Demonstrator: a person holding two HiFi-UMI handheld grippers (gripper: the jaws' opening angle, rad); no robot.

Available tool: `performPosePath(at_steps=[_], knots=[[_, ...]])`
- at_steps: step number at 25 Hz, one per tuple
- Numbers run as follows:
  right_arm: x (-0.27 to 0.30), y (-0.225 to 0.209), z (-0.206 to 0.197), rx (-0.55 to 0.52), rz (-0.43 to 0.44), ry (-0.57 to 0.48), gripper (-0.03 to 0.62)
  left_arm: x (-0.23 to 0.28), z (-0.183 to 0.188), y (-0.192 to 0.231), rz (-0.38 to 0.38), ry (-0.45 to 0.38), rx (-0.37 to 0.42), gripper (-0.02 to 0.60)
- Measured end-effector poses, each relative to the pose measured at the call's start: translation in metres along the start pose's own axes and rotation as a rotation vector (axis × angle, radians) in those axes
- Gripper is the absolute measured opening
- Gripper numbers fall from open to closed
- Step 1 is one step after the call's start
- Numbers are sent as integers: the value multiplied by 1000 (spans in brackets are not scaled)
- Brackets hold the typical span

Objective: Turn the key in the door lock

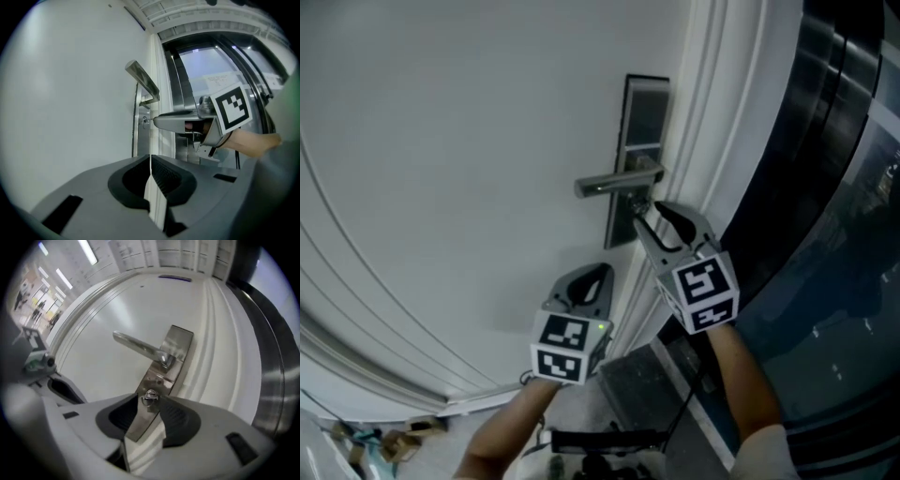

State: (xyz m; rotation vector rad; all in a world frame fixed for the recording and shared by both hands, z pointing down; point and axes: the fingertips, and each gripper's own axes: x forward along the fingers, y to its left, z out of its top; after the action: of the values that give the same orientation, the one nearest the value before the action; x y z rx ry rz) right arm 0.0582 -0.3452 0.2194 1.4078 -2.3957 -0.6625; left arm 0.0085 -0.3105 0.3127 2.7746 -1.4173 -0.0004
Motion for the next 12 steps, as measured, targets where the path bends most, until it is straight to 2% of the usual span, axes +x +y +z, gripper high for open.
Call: performPosePath(at_steps=[4, 7, 10, 12], knots=[[7, 12, -1, -342, -41, 50, 156, -1, 0, 1, 3, -2, -1, 18], [14, 14, -4, -549, -85, 88, 156, -1, 1, 1, 6, -3, -3, 18], [21, 12, -7, -687, -119, 128, 156, -3, 3, 2, 8, -7, -3, 18], [24, 11, -8, -720, -125, 139, 128, -3, 3, 3, 8, -8, -3, 18]])
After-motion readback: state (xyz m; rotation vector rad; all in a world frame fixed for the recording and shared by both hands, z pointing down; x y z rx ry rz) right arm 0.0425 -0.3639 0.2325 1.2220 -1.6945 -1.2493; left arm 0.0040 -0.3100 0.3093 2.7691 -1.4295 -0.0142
